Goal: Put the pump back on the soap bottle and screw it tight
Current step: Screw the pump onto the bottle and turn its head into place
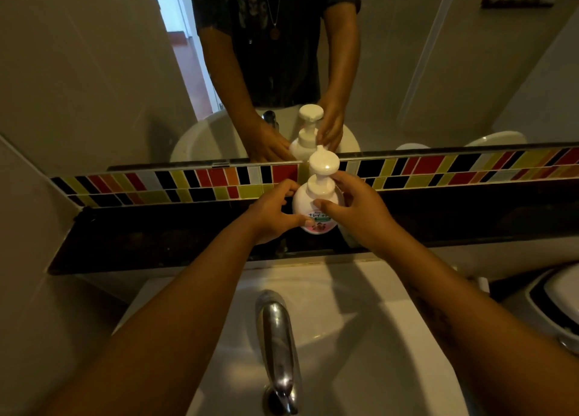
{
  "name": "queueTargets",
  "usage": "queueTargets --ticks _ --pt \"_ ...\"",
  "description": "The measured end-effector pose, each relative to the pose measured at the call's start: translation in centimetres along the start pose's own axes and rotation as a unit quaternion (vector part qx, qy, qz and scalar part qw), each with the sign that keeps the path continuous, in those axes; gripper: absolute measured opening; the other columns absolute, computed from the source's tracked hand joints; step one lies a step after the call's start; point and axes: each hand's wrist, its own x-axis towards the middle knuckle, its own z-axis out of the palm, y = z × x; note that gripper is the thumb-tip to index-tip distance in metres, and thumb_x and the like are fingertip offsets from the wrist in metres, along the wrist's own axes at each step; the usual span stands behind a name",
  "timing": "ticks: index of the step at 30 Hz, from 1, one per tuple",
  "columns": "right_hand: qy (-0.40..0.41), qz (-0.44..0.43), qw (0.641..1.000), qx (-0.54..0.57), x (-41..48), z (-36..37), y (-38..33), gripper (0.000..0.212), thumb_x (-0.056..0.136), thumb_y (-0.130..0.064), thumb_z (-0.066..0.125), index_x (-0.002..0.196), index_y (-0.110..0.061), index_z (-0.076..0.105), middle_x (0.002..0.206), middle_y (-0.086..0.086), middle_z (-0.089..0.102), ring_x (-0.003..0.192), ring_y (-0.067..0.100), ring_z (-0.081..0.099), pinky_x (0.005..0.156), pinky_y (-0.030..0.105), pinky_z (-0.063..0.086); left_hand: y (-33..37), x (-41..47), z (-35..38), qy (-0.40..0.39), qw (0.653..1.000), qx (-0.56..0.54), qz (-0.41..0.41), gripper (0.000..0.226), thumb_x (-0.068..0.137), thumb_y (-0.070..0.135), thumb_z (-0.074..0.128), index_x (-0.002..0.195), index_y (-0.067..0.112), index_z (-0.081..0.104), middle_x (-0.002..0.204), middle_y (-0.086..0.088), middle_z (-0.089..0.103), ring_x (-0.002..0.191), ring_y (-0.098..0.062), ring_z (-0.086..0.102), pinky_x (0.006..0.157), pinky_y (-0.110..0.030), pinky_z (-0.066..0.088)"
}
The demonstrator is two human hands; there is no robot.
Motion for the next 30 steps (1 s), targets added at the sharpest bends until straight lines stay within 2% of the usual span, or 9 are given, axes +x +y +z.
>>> queueTargets --ticks 3,7,11,12,16,20,23,27,30 --pt "0.048 -0.006 0.999 -0.012 -0.2 0.3 0.5 0.056 0.076 -0.025 0.072 0.127 -0.024 0.05 0.125 0.002 0.049 0.112 0.014 0.048 0.085 0.023 0.043 -0.1 0.0 0.0 0.002 1.0 -0.004 -0.004 0.054 0.071 0.021 0.082 0.114 0.028 0.049 0.123 -0.001 0.057 0.111 -0.021 0.054 0.091 -0.043 0.05" --pt "0.046 0.002 0.999 0.026 0.4 0.2 0.1 0.053 0.072 -0.026 0.076 0.116 -0.029 0.047 0.12 -0.008 0.048 0.11 0.011 0.049 0.073 0.014 0.041 -0.2 0.0 -0.1 -0.002 1.0 -0.008 -0.001 0.054 0.072 0.023 0.082 0.113 0.03 0.049 0.119 0.004 0.057 0.11 -0.019 0.055 0.088 -0.038 0.051" --pt "-0.056 0.017 0.997 0.042 1.1 -0.2 -0.2 0.062 0.077 -0.026 0.071 0.131 -0.033 0.041 0.133 -0.007 0.051 0.12 0.014 0.047 0.091 0.035 0.045 -0.1 0.2 -0.1 -0.004 1.0 -0.009 0.003 0.052 0.072 0.021 0.082 0.112 0.029 0.049 0.116 0.005 0.057 0.107 -0.016 0.055 0.084 -0.031 0.05" --pt "-0.059 0.013 0.997 0.037 1.1 -0.2 -0.1 0.061 0.078 -0.026 0.069 0.132 -0.033 0.042 0.133 -0.007 0.052 0.119 0.014 0.047 0.09 0.034 0.045 -0.2 0.2 -0.1 -0.003 1.0 -0.01 0.003 0.052 0.072 0.02 0.082 0.112 0.029 0.049 0.117 0.004 0.057 0.106 -0.016 0.055 0.083 -0.03 0.05" --pt "0.009 0.007 0.999 0.044 0.7 0.5 0.5 0.055 0.078 -0.025 0.07 0.127 -0.029 0.048 0.128 -0.004 0.054 0.11 0.008 0.048 0.076 0.016 0.042 -0.4 0.2 0.0 0.004 1.0 -0.006 0.012 0.052 0.071 0.022 0.082 0.11 0.03 0.05 0.112 0.009 0.057 0.101 -0.011 0.055 0.075 -0.021 0.046" --pt "0.073 -0.011 0.997 -0.025 0.8 1.3 0.4 0.058 0.072 -0.028 0.075 0.124 -0.021 0.05 0.117 -0.001 0.046 0.11 0.015 0.046 0.081 0.025 0.041 -0.5 0.2 0.0 -0.001 1.0 -0.015 0.015 0.052 0.069 0.026 0.084 0.108 0.033 0.051 0.11 0.013 0.058 0.102 -0.011 0.055 0.078 -0.025 0.048" --pt "0.001 -0.022 0.999 -0.041 1.2 0.4 0.0 0.057 0.075 -0.027 0.073 0.126 -0.022 0.049 0.122 -0.003 0.043 0.111 0.014 0.044 0.084 0.028 0.043 -0.5 0.4 -0.5 -0.014 1.0 -0.018 0.002 0.055 0.066 0.027 0.085 0.11 0.028 0.052 0.116 0.004 0.059 0.107 -0.017 0.056 0.085 -0.035 0.051" --pt "-0.113 -0.005 0.993 -0.037 2.0 -1.3 -0.3 0.051 0.081 -0.03 0.066 0.129 -0.028 0.049 0.131 -0.006 0.051 0.116 0.014 0.049 0.089 0.032 0.046 0.6 0.7 -1.6 -0.081 0.996 -0.027 -0.005 0.061 0.069 0.02 0.084 0.119 0.03 0.051 0.119 0.007 0.059 0.109 -0.012 0.056 0.077 -0.023 0.052" --pt "-0.089 -0.019 0.995 -0.047 2.1 -0.9 -0.5 0.053 0.08 -0.029 0.067 0.129 -0.027 0.048 0.133 -0.002 0.05 0.119 0.018 0.048 0.091 0.034 0.045 0.9 0.4 -1.3 -0.073 0.996 -0.051 0.001 0.06 0.07 0.015 0.083 0.12 0.028 0.052 0.119 0.007 0.06 0.107 -0.01 0.059 0.075 -0.02 0.054"
